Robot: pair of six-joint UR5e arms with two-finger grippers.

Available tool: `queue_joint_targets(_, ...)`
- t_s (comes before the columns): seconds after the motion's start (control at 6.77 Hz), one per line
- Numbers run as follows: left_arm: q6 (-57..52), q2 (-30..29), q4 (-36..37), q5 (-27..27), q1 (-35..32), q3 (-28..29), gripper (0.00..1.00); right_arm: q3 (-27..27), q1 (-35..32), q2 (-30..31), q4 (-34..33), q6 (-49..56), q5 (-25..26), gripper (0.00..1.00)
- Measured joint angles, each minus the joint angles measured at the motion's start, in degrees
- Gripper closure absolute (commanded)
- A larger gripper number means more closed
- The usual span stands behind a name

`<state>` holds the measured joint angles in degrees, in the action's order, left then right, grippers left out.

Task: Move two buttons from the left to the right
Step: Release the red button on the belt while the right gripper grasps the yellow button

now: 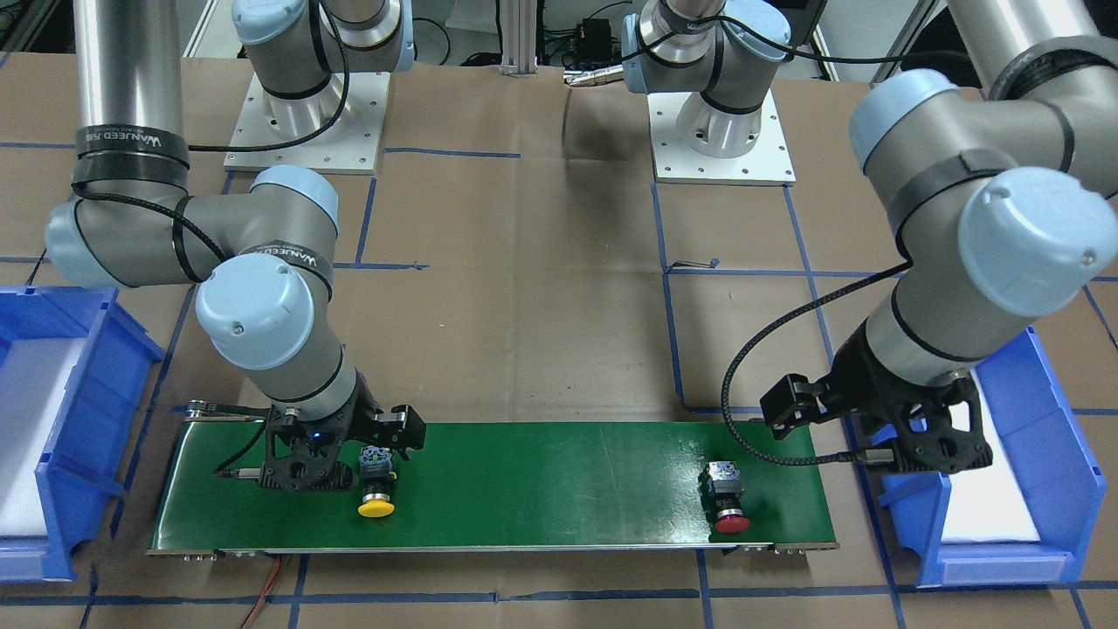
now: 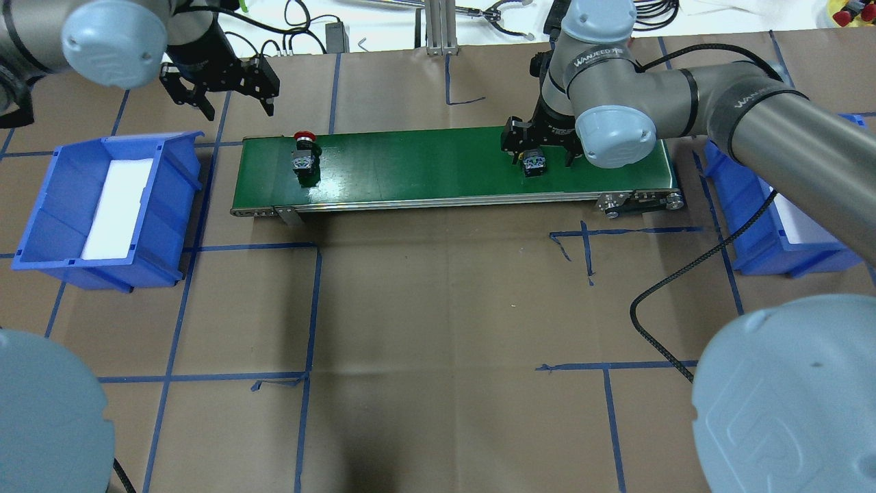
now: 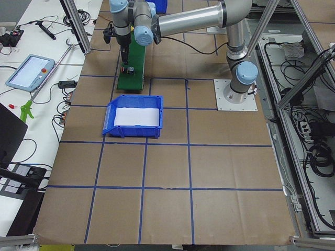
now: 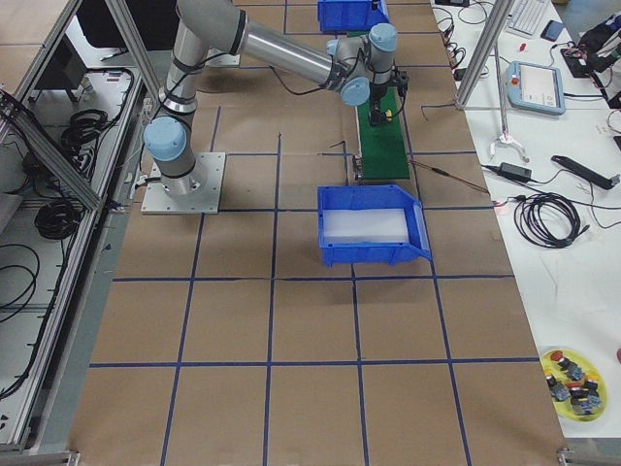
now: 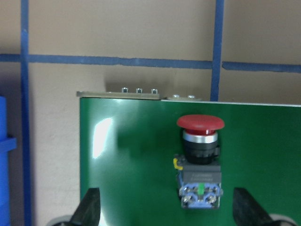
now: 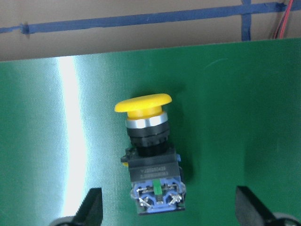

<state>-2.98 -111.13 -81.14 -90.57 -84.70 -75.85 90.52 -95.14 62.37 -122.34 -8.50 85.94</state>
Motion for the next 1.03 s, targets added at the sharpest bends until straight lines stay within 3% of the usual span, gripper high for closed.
queue_joint_targets(0.3, 0.4, 7.5, -5.9, 0.4, -1.5, -1.6, 0.0, 0.4, 0.2, -0.5, 0.0, 0.1, 0.0, 0.0)
queue_joint_targets(0.74, 0.7, 16.8, -5.2, 0.1, -3.1, -12.1, 0.0, 0.2, 2.4, -0.9, 0.2, 0.5, -0.1, 0.01)
queue_joint_targets(0.89, 1.0, 17.7, -5.1, 0.1, -3.1, -13.3, 0.0, 0.0, 3.6, -0.9, 0.3, 0.7, -0.1, 0.23)
queue_joint_targets(1.03, 1.3, 18.1, -5.0, 0.1, -3.2, -13.7, 0.0, 0.0, 4.4, -0.9, 0.4, 0.7, -0.1, 0.53)
